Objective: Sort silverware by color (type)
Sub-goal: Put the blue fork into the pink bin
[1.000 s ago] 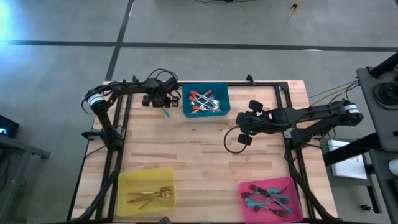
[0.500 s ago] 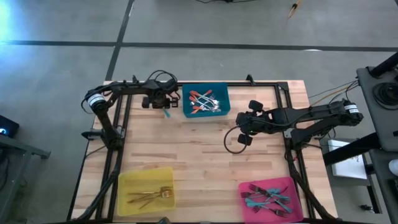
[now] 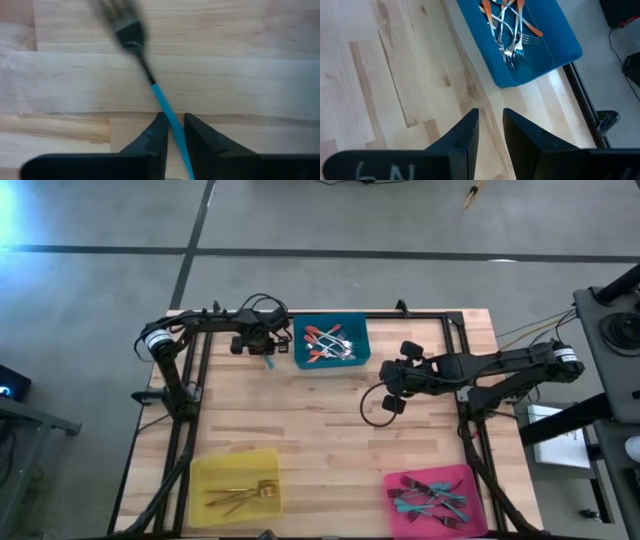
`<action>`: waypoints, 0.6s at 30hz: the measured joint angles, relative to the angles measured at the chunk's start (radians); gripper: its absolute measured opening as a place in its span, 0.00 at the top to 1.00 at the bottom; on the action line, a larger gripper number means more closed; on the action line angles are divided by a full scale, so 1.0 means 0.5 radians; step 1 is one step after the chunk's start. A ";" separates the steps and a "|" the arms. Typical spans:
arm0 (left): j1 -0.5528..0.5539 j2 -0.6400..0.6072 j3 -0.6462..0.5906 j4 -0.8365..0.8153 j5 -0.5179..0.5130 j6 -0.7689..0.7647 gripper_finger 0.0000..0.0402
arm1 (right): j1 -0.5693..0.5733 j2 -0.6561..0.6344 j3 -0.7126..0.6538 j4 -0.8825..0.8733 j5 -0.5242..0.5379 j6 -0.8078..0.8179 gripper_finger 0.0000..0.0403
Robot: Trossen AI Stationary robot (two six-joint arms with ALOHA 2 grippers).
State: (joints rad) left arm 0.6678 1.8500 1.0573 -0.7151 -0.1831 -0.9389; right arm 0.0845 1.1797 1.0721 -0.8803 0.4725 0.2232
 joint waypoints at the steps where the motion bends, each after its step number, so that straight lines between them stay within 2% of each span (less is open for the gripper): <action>1: -0.001 -0.001 0.000 -0.001 0.000 0.006 0.91 | 0.000 0.000 0.000 0.001 0.000 0.003 0.80; 4: 0.000 -0.008 -0.004 -0.006 0.002 0.007 0.98 | 0.000 0.000 0.000 0.001 0.000 0.005 0.80; 12: -0.029 -0.075 -0.013 -0.060 0.027 0.136 1.00 | 0.000 0.000 -0.001 0.000 0.000 0.009 0.80; 15: -0.049 -0.151 -0.033 -0.180 0.115 0.204 1.00 | 0.000 0.000 -0.001 0.000 0.000 0.009 0.80; 18: -0.071 -0.268 -0.020 -0.199 0.115 0.285 1.00 | 0.000 0.000 -0.001 0.000 0.000 0.007 0.80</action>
State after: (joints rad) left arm 0.6323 1.7159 1.0472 -0.8146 -0.1259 -0.7961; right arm 0.0845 1.1797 1.0718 -0.8802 0.4725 0.2268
